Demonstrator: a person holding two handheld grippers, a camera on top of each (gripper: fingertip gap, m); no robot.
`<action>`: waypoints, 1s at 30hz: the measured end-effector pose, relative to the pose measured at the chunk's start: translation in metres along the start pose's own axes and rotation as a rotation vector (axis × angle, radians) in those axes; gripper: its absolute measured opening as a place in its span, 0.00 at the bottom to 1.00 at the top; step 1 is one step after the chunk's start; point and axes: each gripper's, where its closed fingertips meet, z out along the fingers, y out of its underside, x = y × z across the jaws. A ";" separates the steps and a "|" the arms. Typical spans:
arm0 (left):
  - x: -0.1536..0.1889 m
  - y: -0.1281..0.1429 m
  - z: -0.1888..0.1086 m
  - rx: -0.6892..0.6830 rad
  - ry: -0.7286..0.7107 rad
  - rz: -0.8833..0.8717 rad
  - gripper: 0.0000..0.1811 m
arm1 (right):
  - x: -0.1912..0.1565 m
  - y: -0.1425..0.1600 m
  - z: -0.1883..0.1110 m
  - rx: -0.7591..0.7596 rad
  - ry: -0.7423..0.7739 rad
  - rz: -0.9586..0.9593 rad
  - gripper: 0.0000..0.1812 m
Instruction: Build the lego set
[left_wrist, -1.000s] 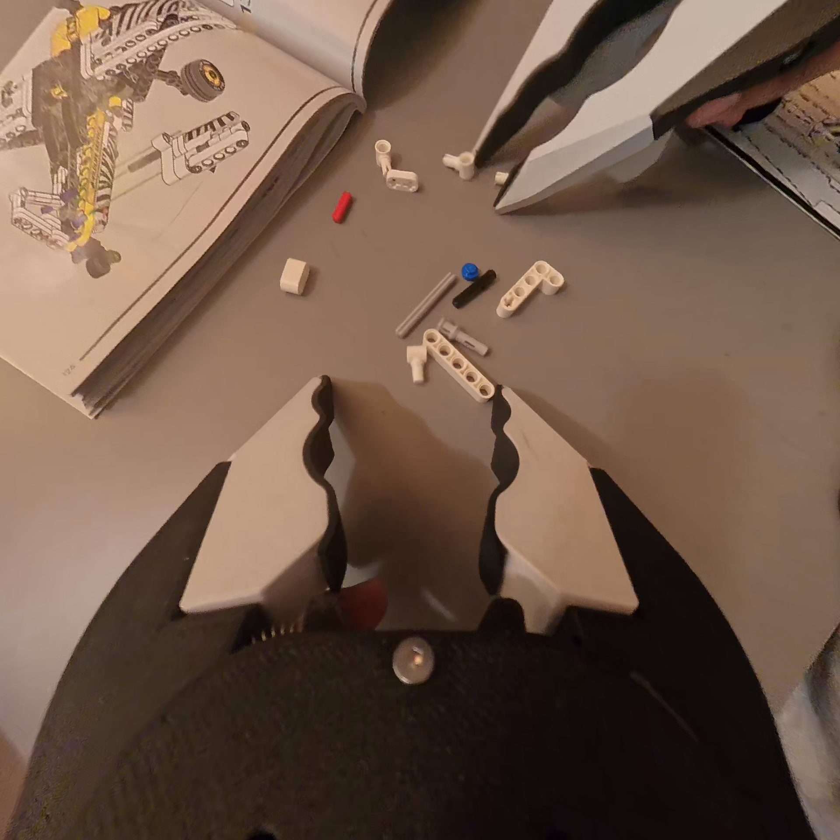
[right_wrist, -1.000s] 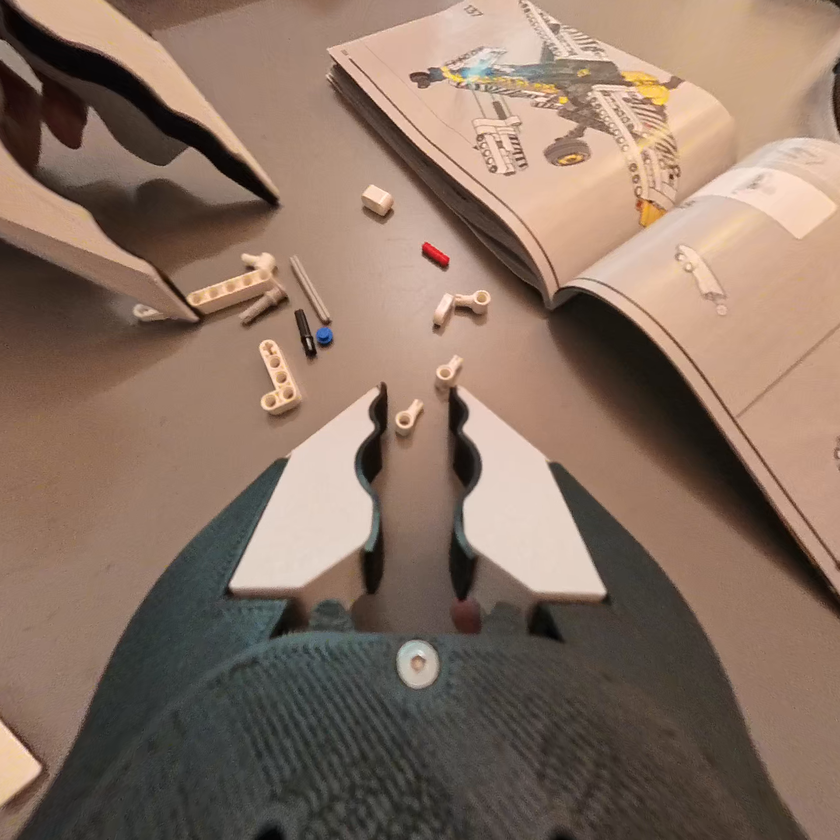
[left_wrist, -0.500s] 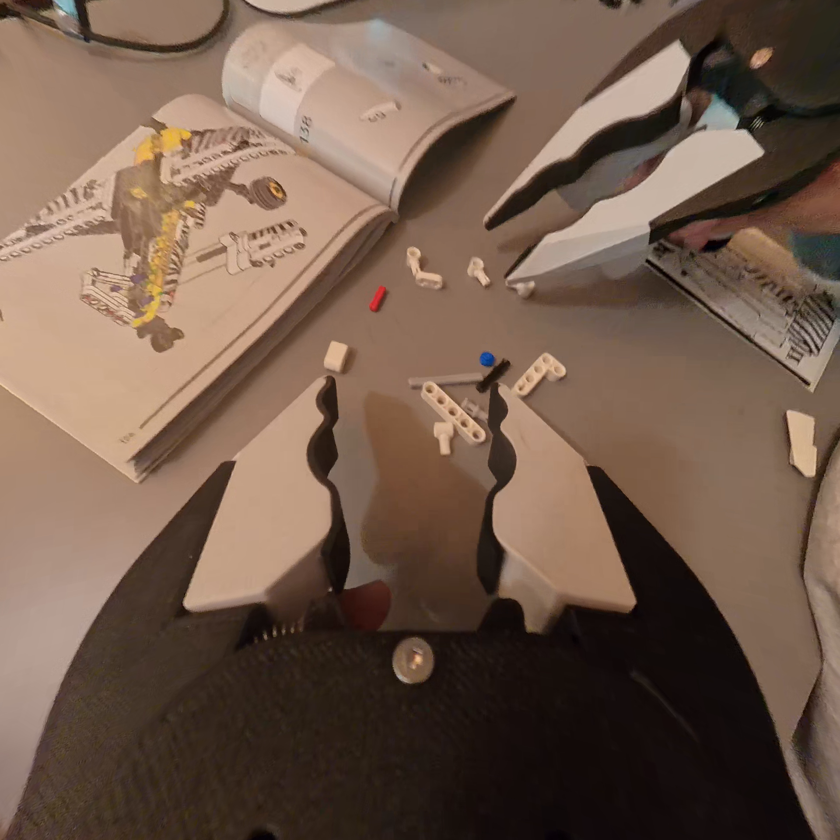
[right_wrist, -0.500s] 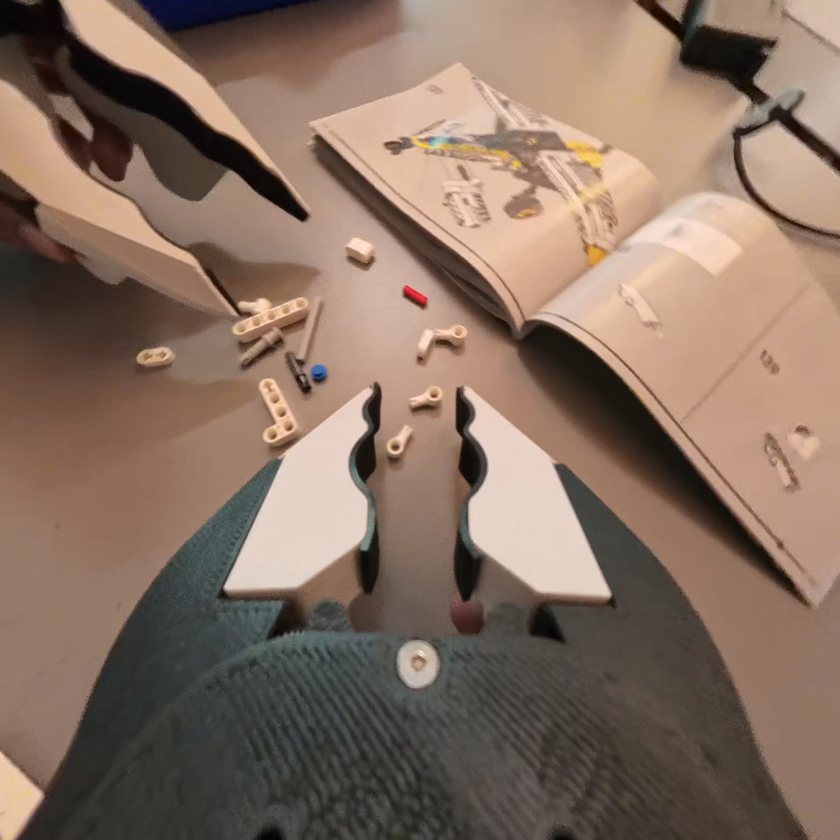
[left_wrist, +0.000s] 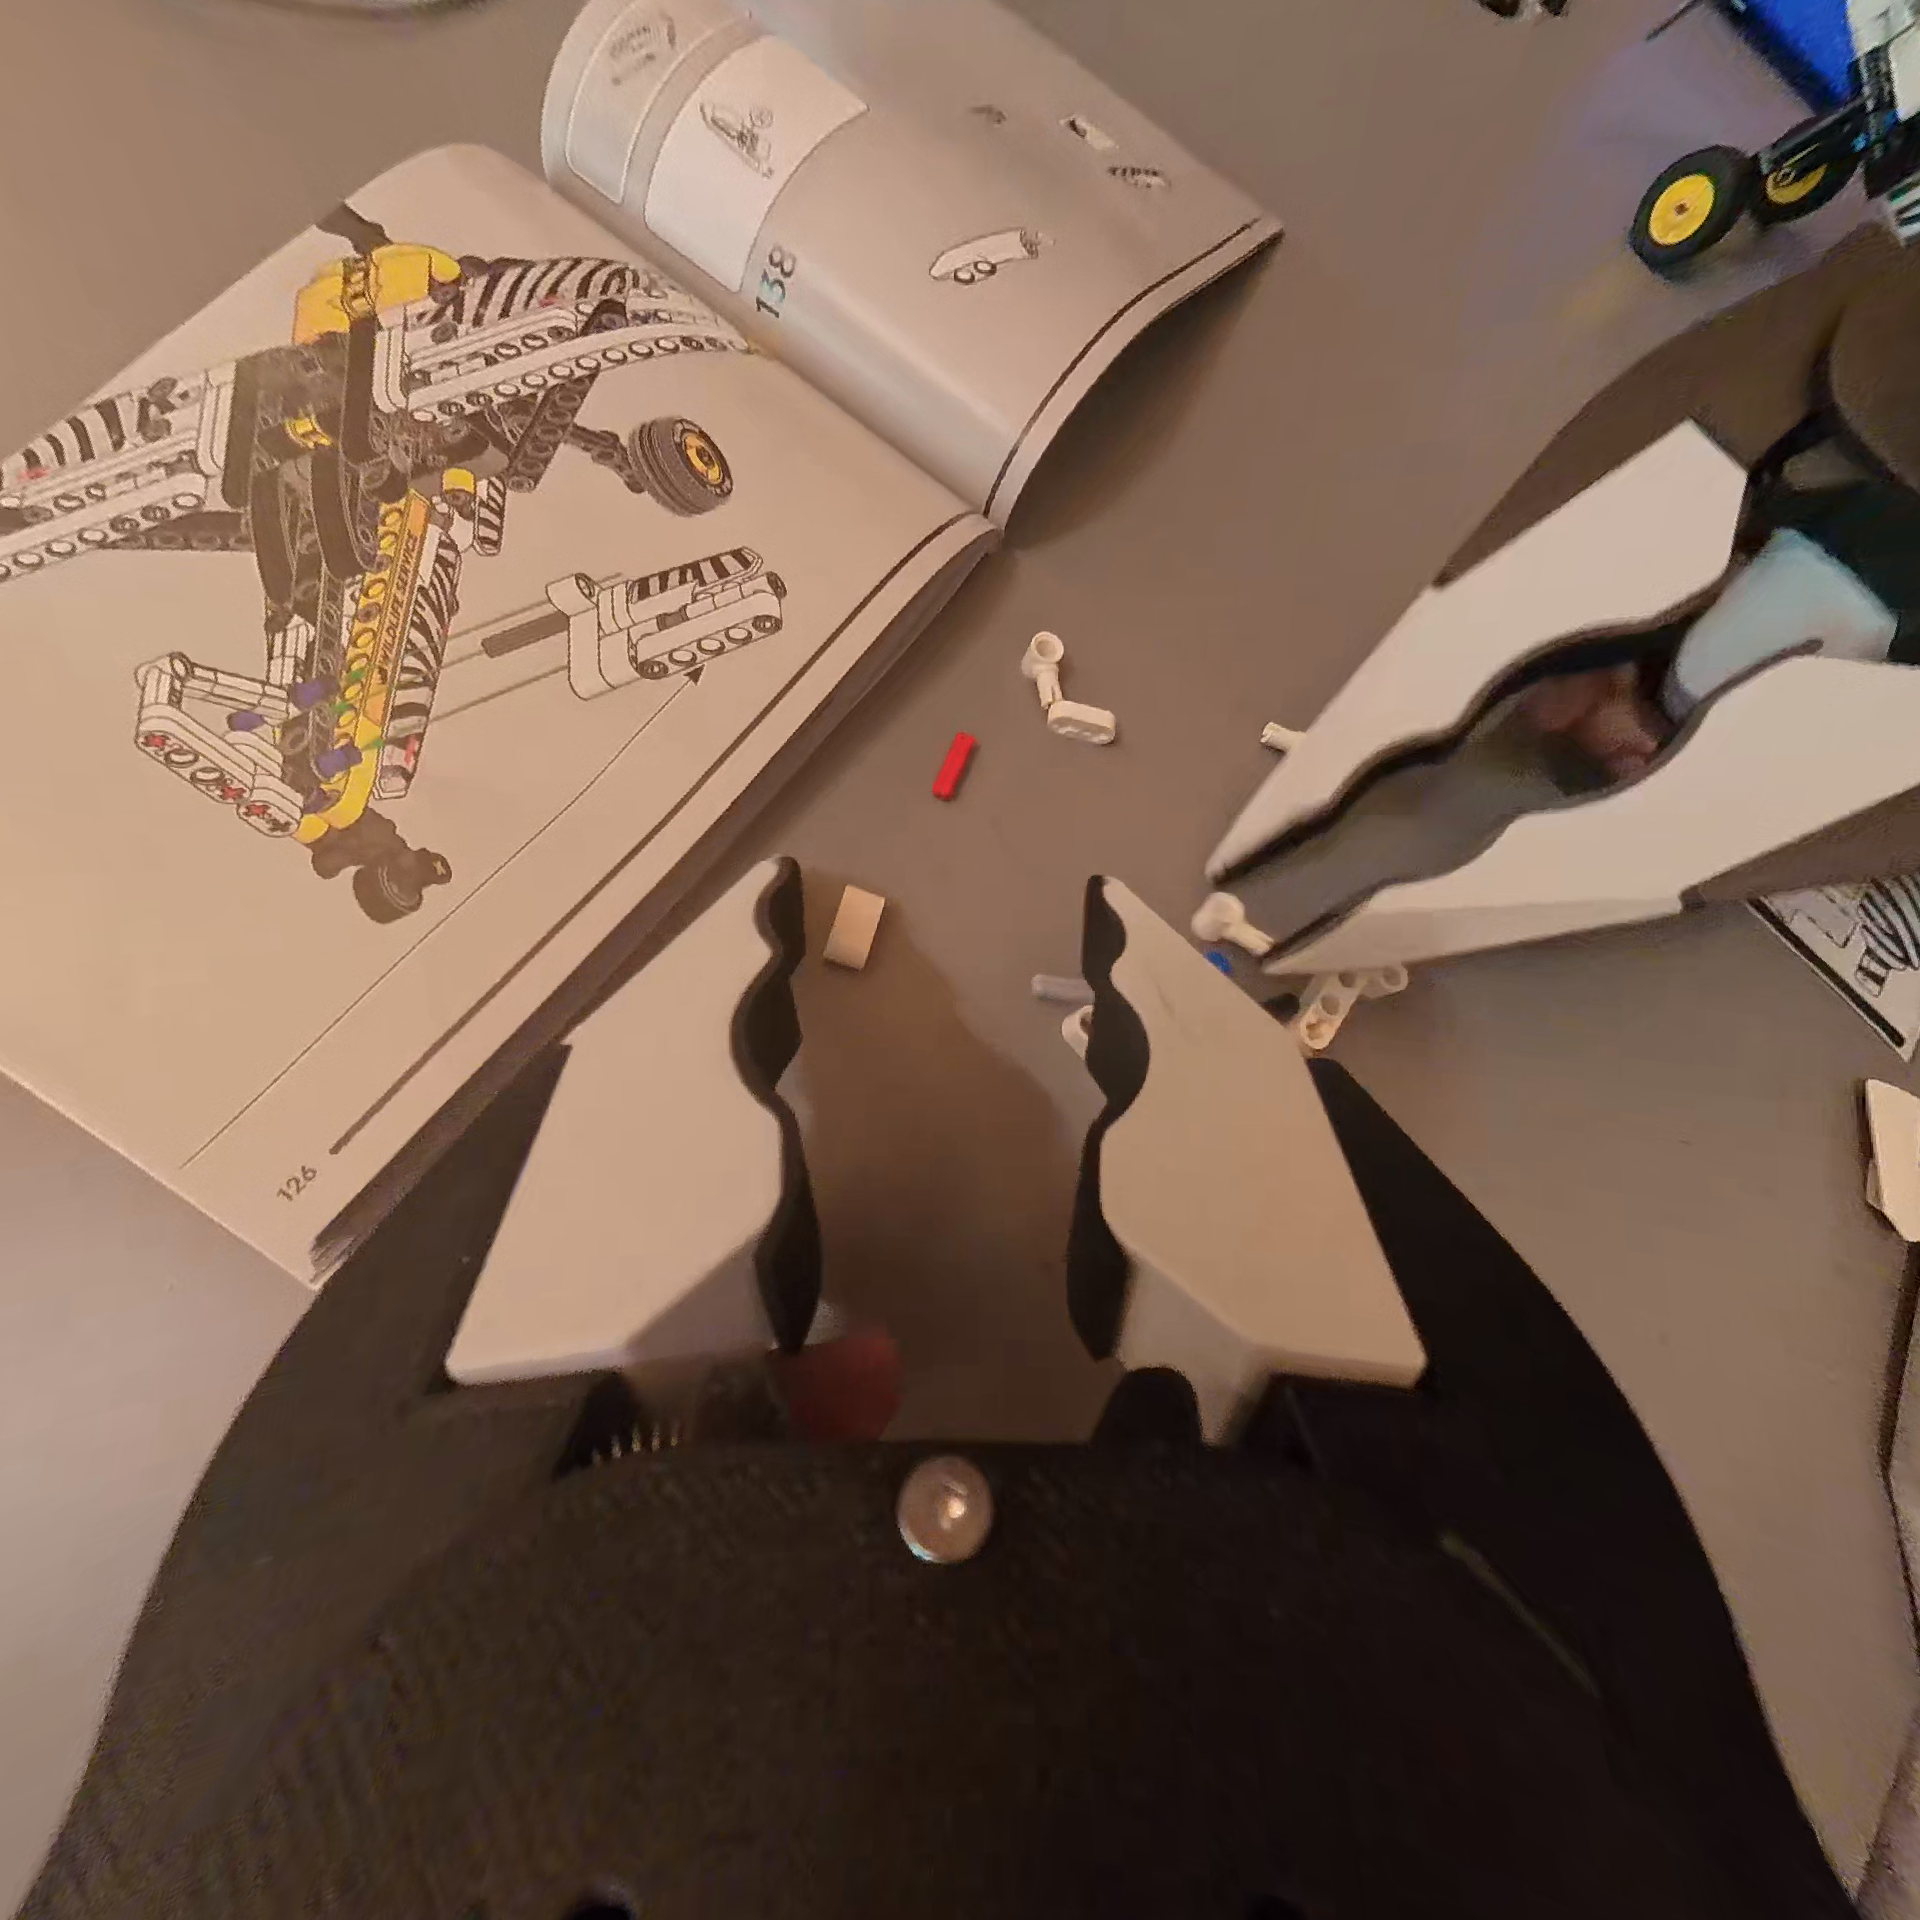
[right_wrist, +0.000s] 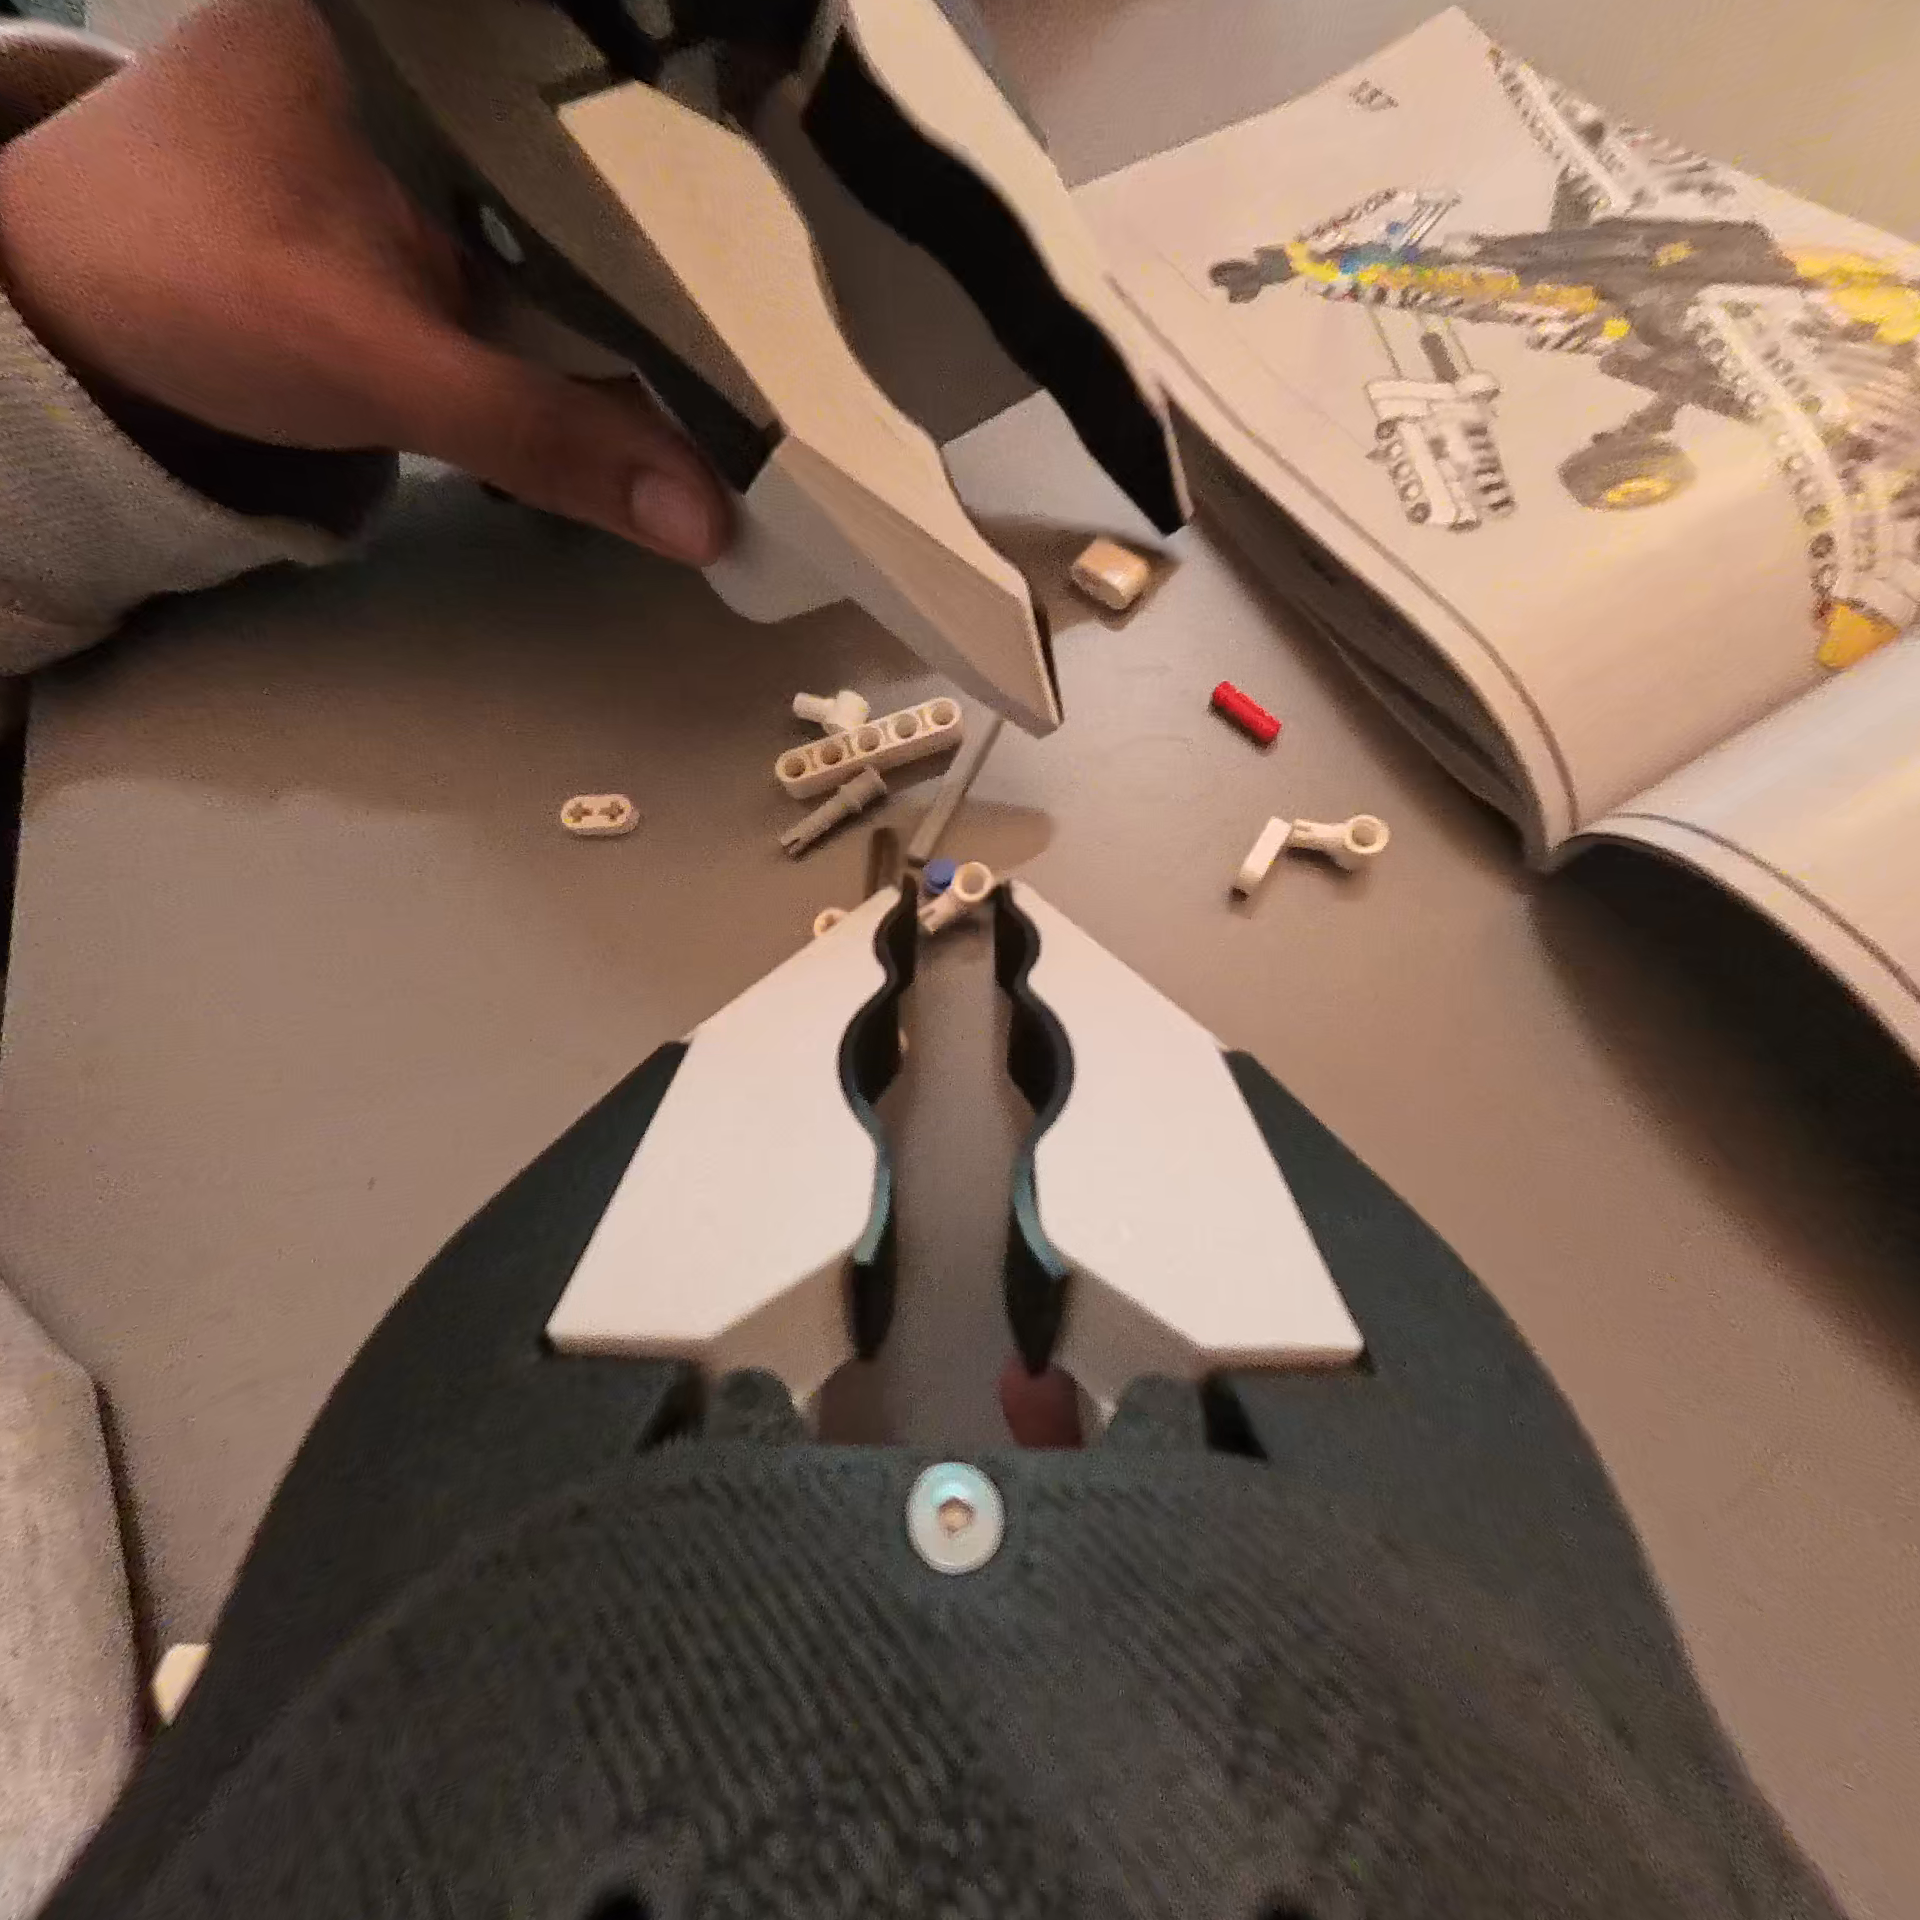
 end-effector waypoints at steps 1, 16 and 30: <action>0.001 0.000 -0.001 0.005 0.007 0.001 0.25 | 0.004 -0.005 -0.003 0.027 0.014 0.006 0.09; 0.009 0.004 -0.014 0.011 0.050 0.005 0.03 | 0.069 -0.009 0.007 -0.001 0.270 0.094 0.14; -0.005 0.003 -0.014 0.039 0.021 -0.049 0.13 | 0.001 -0.003 0.009 -0.022 0.049 -0.079 0.11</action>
